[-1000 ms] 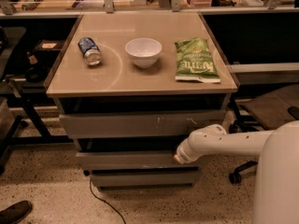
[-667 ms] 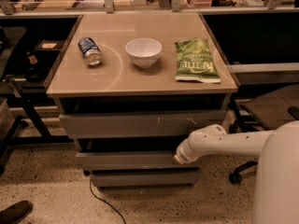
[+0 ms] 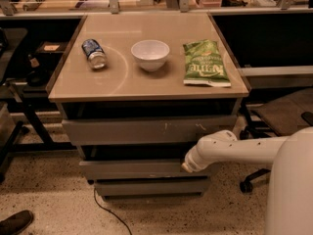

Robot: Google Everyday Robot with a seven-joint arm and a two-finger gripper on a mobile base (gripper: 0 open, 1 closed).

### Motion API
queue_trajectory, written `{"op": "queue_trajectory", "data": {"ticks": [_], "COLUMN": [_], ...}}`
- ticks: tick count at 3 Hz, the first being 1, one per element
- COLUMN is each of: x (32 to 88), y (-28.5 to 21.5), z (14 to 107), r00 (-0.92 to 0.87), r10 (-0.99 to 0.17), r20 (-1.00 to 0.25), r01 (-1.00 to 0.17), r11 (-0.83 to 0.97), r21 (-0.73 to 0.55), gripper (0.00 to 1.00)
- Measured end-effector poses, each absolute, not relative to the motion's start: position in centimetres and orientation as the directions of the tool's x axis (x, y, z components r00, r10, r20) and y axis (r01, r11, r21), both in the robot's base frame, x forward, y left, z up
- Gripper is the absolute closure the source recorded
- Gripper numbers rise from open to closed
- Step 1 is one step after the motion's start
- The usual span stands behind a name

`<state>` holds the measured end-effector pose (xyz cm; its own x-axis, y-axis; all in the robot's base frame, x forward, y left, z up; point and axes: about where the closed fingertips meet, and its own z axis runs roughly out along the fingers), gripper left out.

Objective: Open middle drawer

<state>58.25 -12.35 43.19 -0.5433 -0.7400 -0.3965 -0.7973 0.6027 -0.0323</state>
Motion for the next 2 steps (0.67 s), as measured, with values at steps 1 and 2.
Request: {"op": "queue_trajectory", "data": {"ticks": [1, 2], "x": [57.52, 57.61], "y": [-12.75, -12.74], "z": [43.5, 43.67], "r00": [-0.556, -0.556], "r10": [-0.735, -0.735], "r20": [-0.389, -0.389], "r01": [-0.789, -0.789], "r11": [0.614, 0.614], "r21": [-0.032, -0.032], "gripper": [1.0, 1.0]}}
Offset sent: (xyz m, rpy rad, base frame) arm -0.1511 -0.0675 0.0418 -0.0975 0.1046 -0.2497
